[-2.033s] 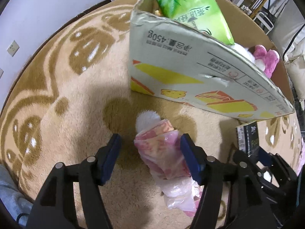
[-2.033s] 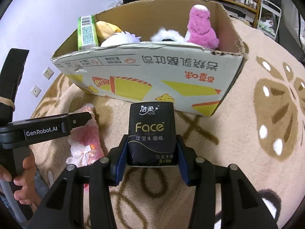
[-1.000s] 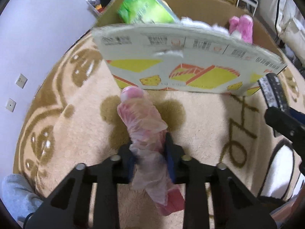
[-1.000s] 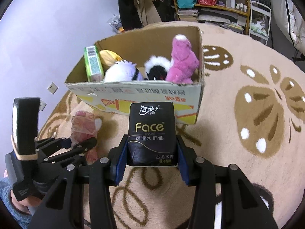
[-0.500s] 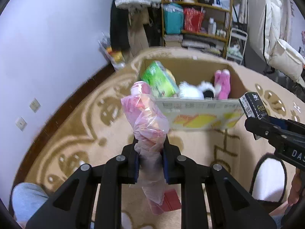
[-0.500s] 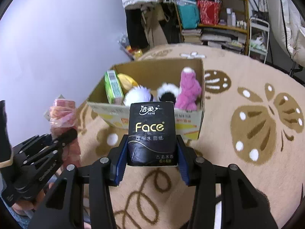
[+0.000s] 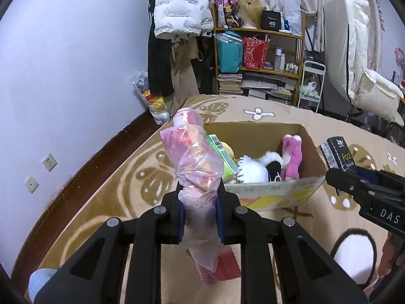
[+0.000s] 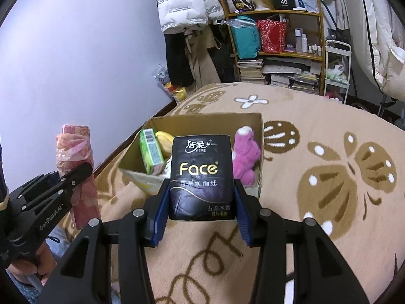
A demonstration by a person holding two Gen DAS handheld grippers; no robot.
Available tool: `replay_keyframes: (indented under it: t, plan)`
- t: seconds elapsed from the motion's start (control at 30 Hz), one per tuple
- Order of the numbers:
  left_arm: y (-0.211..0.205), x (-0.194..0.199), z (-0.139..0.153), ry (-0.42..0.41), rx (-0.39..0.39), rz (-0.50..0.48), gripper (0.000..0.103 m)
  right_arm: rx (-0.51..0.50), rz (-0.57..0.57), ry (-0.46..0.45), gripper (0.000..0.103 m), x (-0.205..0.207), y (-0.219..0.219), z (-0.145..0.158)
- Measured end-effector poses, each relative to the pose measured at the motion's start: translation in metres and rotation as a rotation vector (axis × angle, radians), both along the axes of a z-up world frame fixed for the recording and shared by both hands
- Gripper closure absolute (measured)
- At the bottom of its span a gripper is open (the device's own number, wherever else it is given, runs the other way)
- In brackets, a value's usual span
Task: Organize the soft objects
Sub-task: 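Lift both held items and carry them over the box, then lower both items into the box and open both tools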
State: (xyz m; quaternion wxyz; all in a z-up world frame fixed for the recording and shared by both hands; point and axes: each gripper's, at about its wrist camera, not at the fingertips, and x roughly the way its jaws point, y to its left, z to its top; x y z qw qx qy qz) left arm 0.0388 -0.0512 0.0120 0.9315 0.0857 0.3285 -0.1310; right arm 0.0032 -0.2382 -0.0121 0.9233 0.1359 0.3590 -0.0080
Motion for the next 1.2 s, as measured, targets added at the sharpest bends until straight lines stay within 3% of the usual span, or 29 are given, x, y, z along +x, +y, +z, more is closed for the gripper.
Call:
replay_keyframes:
  t: [0.27,0.5,0.77,1.2]
  plan:
    - [-0.009,0.028,0.005,-0.027,0.007,-0.007,0.085,-0.031,-0.006,-0.015,0.054,0.033,-0.008,0.001]
    - [-0.032,0.055,0.008,-0.096,0.067,-0.039,0.084,-0.041,-0.006,-0.075,0.054,0.059,-0.016,-0.005]
    - [-0.056,0.080,-0.010,-0.073,0.082,-0.085,0.084,-0.037,0.010,-0.047,0.054,0.079,-0.023,-0.025]
    - [-0.074,0.097,-0.022,-0.043,-0.022,-0.209,0.085,-0.021,0.015,-0.053,0.054,0.091,-0.037,-0.038]
